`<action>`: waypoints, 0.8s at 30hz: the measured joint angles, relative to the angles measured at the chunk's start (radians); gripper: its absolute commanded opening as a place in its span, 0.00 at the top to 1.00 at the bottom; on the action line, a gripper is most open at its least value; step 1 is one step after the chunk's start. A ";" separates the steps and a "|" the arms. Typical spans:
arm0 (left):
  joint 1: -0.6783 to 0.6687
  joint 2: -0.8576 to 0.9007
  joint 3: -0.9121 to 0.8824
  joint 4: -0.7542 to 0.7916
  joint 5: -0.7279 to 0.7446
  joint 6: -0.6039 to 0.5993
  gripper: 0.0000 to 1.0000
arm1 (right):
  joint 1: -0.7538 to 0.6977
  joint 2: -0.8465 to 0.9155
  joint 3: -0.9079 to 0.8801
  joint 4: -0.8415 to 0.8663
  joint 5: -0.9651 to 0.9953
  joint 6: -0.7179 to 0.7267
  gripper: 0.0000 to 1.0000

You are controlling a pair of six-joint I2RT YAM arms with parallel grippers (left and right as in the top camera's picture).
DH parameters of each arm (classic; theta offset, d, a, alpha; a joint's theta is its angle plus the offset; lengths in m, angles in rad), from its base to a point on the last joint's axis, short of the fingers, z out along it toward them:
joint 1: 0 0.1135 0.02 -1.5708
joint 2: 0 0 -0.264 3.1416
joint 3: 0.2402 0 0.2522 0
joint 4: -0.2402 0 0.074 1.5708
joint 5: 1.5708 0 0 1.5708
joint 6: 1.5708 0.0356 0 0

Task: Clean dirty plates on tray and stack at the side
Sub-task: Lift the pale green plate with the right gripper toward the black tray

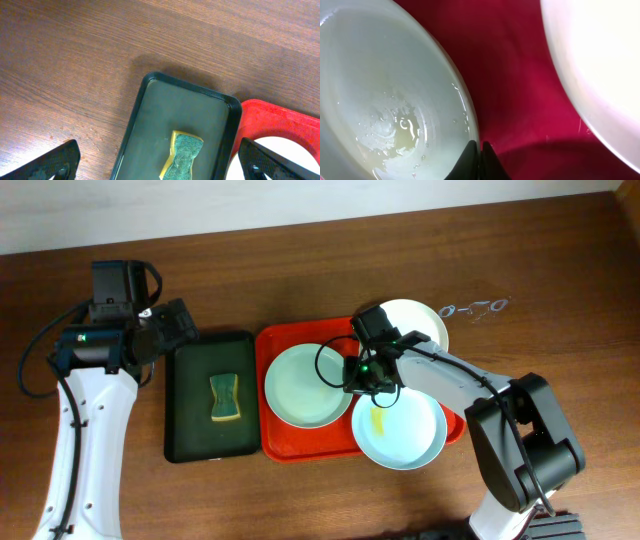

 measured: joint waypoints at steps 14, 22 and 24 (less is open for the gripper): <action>0.000 0.000 0.000 0.000 0.000 0.000 0.01 | -0.099 0.000 0.003 -0.028 -0.169 0.001 0.96; 0.000 0.000 0.000 0.000 0.000 0.000 0.01 | -0.099 -0.069 0.061 -0.095 -0.169 0.000 0.96; 0.000 0.000 0.000 0.000 0.000 0.000 0.01 | -0.099 -0.070 0.072 -0.127 -0.169 0.000 0.96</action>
